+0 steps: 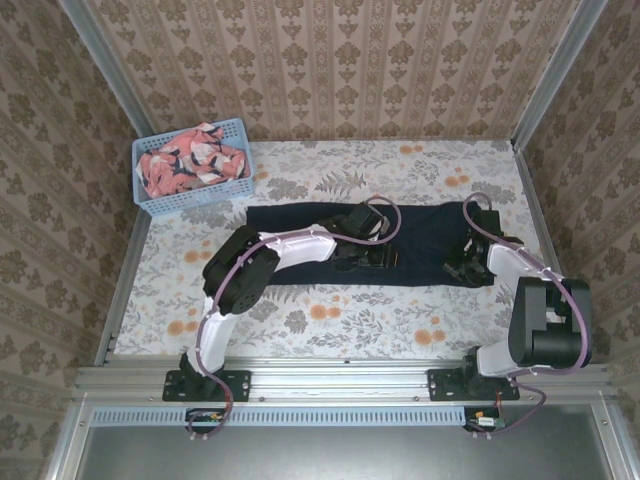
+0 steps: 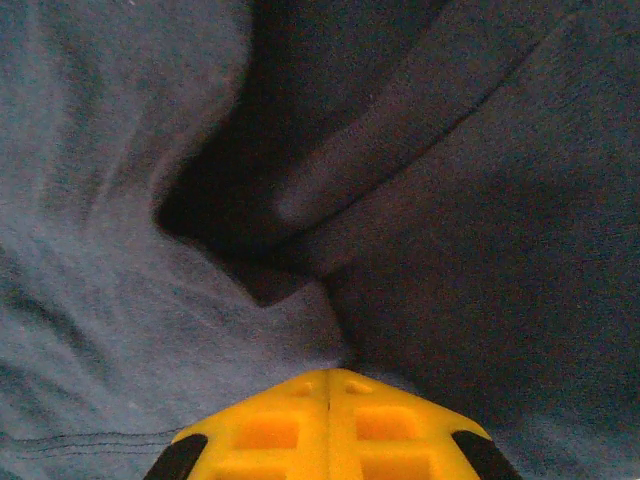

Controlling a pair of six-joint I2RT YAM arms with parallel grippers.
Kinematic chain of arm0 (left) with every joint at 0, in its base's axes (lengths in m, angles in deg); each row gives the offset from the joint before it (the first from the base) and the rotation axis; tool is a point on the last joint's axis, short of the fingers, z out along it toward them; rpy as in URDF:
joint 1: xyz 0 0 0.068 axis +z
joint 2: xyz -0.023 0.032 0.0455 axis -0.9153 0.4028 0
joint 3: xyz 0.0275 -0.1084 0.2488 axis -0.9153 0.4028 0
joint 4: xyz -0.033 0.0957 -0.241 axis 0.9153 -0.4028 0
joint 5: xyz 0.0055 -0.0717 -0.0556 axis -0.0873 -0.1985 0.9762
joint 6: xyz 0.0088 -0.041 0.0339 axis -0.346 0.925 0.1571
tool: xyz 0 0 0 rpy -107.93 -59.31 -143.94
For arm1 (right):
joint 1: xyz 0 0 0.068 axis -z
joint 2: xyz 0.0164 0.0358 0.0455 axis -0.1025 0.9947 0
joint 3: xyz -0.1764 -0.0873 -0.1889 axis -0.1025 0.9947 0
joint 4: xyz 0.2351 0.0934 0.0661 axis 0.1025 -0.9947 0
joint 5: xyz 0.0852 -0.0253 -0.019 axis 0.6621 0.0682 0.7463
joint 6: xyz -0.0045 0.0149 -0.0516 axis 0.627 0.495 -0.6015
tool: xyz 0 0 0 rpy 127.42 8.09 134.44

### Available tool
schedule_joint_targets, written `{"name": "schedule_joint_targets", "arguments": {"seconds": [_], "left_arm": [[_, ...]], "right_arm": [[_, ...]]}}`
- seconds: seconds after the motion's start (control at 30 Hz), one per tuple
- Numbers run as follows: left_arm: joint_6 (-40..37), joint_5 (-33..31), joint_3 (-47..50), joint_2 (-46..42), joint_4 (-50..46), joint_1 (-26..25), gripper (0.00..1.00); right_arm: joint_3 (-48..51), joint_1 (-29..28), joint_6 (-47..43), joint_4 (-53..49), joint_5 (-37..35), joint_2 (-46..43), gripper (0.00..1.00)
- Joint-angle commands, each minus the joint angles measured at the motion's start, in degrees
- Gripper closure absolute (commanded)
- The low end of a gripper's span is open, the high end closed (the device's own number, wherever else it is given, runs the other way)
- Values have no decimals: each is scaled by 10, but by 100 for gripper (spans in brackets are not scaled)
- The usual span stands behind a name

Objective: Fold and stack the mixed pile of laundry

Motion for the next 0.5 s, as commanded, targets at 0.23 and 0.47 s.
{"name": "schedule_joint_targets", "arguments": {"seconds": [0.23, 0.47], "left_arm": [[-3, 2, -17, 15, -13, 0, 100], [-6, 2, -3, -32, -16, 19, 100]], "right_arm": [[-4, -3, 5, -8, 13, -11, 95], [-26, -3, 3, -29, 14, -39, 96]]}}
